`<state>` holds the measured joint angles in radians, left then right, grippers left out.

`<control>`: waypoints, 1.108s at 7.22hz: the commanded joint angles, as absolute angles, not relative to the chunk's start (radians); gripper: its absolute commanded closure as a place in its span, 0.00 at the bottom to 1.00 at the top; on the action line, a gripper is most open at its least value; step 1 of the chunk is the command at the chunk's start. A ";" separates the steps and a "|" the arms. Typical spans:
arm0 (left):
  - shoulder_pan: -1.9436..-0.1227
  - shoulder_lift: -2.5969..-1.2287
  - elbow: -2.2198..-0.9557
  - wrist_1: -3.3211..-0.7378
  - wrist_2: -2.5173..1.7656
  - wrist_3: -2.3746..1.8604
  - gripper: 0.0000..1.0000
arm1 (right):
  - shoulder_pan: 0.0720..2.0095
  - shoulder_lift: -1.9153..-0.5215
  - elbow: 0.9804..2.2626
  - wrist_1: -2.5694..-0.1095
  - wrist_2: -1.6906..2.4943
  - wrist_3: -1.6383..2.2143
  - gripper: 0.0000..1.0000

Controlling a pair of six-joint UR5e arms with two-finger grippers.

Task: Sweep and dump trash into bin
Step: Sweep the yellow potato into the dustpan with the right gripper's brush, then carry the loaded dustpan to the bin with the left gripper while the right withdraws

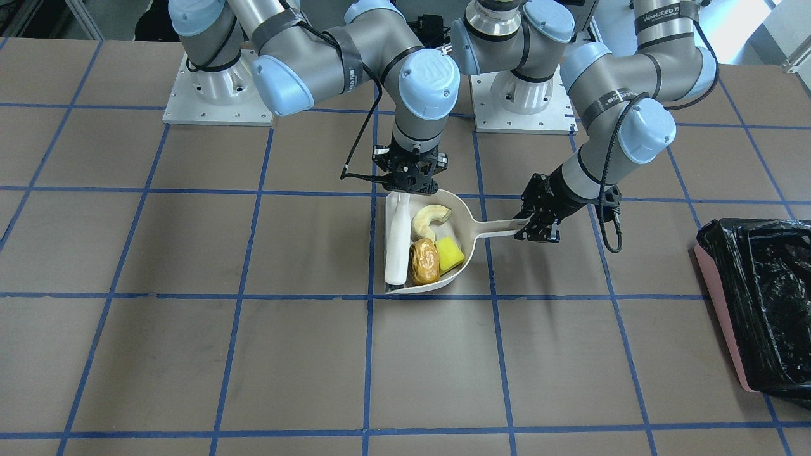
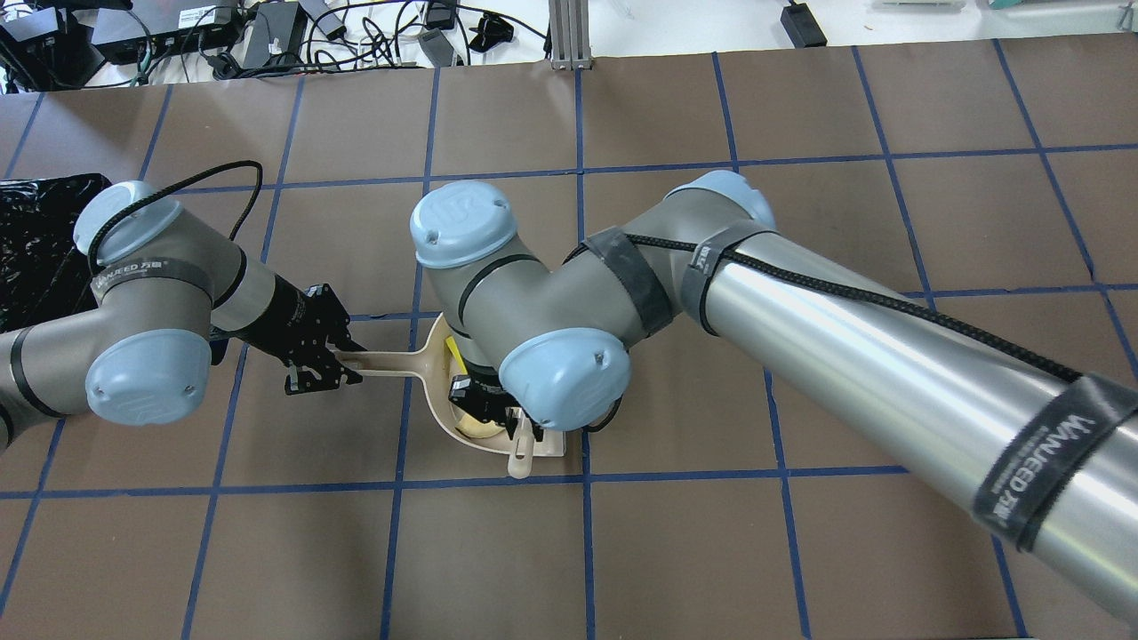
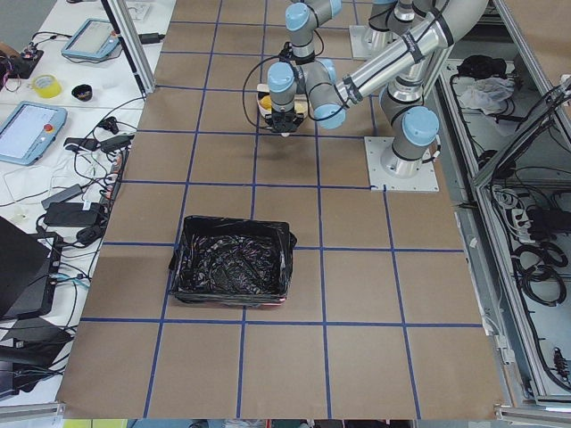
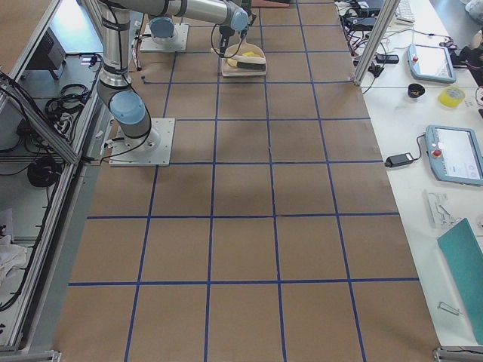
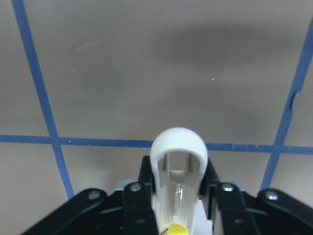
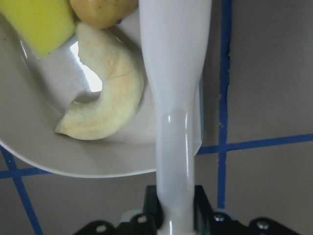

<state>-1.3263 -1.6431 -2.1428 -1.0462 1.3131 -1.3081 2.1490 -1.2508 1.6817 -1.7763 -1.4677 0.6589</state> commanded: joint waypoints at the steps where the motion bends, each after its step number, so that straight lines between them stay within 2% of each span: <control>1: -1.325 -1.664 -2.129 -1.054 1.293 -1.290 1.00 | 2.060 -1.313 1.681 -1.714 -1.468 0.574 1.00; 3: -1.315 -1.669 -2.109 -1.055 1.264 -1.286 1.00 | 1.989 -1.359 1.683 -1.640 -1.555 0.430 1.00; 8: -1.191 -1.744 -1.803 -1.275 1.247 -1.275 1.00 | 1.561 -1.376 1.684 -1.652 -1.572 0.077 1.00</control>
<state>-1.2295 -1.7176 -1.8805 -1.2397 1.2496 -1.2774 1.6775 -1.3745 1.6843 -1.6401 -1.5692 0.1772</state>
